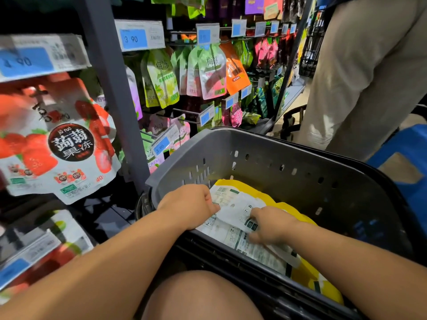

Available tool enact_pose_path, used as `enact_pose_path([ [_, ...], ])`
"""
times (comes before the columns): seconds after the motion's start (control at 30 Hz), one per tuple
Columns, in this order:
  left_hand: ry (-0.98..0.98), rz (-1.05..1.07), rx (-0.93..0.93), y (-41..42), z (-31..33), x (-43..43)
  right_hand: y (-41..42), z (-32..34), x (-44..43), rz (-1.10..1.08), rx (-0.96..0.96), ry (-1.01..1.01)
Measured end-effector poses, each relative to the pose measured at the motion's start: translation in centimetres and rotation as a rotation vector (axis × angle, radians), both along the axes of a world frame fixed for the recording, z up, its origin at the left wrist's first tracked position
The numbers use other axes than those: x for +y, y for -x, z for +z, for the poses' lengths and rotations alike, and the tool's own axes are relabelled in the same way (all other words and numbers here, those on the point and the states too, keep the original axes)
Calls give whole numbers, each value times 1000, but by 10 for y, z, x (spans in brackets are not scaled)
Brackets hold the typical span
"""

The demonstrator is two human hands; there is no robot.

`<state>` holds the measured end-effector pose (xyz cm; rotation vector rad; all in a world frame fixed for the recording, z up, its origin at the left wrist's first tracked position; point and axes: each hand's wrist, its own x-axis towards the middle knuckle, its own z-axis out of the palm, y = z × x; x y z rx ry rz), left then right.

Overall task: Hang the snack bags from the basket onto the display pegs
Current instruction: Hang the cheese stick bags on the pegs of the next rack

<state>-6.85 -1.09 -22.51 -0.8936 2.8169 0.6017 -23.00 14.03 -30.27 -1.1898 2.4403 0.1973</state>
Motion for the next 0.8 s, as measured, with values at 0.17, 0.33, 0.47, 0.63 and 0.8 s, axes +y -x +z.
enact_pose_path([
  [0.17, -3, 5, 4, 0, -1, -2, -12, 8, -5, 97, 106, 1],
  [0.33, 5, 3, 9, 1, 0, -1, -16, -1, -2, 126, 144, 37],
  [0.47, 4, 10, 6, 1, -1, 0, -18, -3, -2, 146, 142, 69],
  [0.63, -4, 21, 17, 0, -3, -1, -16, 5, -6, 123, 183, 99],
  [0.8, -8, 20, 35, 0, -2, -1, 4, 36, -9, -104, 142, 424],
])
